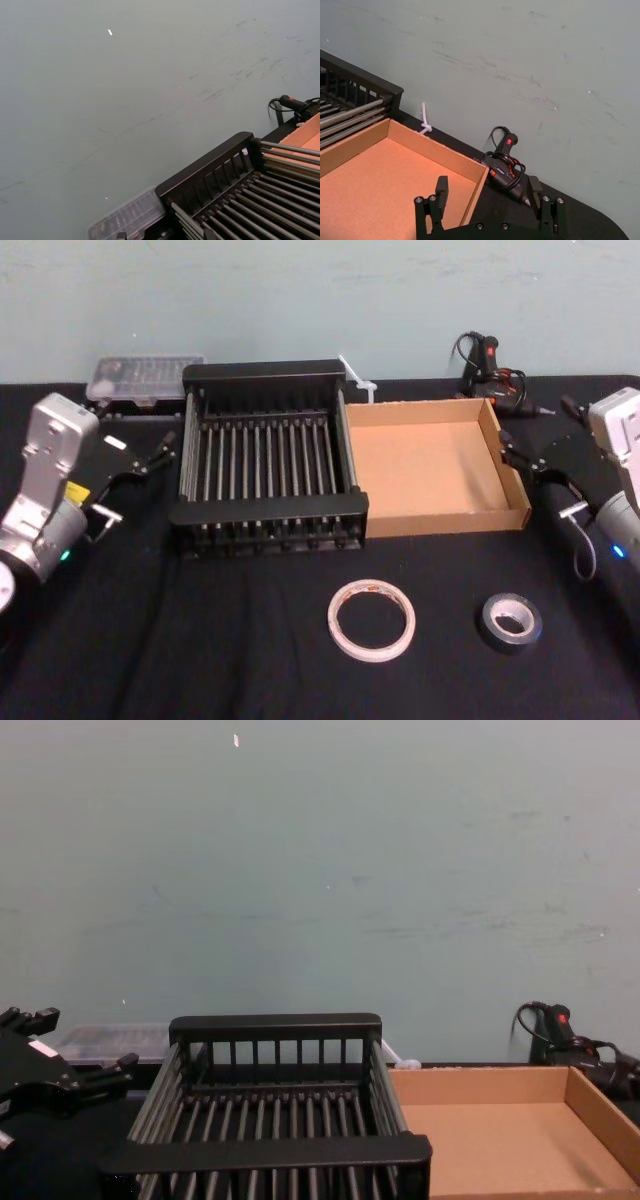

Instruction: Pick up the white tape and place it into the black box , Pick up the silver tape and place it into the brown box.

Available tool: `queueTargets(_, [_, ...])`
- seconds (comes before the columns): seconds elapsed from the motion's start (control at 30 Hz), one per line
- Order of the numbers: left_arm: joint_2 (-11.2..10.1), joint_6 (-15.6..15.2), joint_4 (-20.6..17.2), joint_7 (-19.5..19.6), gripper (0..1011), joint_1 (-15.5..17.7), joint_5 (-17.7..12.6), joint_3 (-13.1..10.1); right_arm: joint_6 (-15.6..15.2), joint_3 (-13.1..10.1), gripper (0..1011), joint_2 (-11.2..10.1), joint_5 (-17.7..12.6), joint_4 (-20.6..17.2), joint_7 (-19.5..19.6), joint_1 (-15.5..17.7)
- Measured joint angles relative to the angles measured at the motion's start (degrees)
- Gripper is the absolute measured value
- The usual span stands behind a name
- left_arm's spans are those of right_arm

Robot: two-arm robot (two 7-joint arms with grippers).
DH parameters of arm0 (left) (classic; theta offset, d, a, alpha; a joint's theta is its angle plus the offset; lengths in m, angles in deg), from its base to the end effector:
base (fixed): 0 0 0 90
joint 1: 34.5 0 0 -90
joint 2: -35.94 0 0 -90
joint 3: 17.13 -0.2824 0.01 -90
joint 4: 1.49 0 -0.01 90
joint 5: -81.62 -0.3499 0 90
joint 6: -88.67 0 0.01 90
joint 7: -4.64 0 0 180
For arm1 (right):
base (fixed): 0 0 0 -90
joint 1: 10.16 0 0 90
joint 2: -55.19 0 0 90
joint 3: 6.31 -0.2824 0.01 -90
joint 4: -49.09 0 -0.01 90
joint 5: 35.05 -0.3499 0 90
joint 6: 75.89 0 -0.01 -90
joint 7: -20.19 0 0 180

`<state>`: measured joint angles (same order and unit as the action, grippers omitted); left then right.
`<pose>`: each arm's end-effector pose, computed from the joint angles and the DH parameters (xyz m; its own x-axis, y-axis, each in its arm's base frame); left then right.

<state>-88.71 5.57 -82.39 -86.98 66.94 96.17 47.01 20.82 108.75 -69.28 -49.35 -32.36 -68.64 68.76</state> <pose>0.3957 0.0675 -0.3039 0.2922 0.8803 0.3738 -0.9553 0.2872 0.0702 0.3955 -0.0680 -0.3010 0.2922 -0.8808 0.3725 0.9550 0.2892 -0.0655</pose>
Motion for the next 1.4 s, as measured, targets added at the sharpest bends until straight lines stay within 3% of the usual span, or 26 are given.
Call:
queueTargets(0.53, [0.00, 0.00, 0.00, 0.00, 1001, 0.00, 0.00, 0.00, -2.59, -3.87, 1000, -1.40, -1.22, -6.12, -2.62, 3.74])
queueTargets(1.07, [0.00, 0.00, 0.00, 0.00, 1001, 0.00, 0.00, 0.00, -8.29, -9.11, 1000, -6.37, -5.56, -15.93, -8.22, 11.88])
queueTargets(1.4, [0.00, 0.00, 0.00, 0.00, 1001, 0.00, 0.00, 0.00, -12.60, -12.17, 1000, -8.71, -8.78, -19.91, -11.89, 16.69])
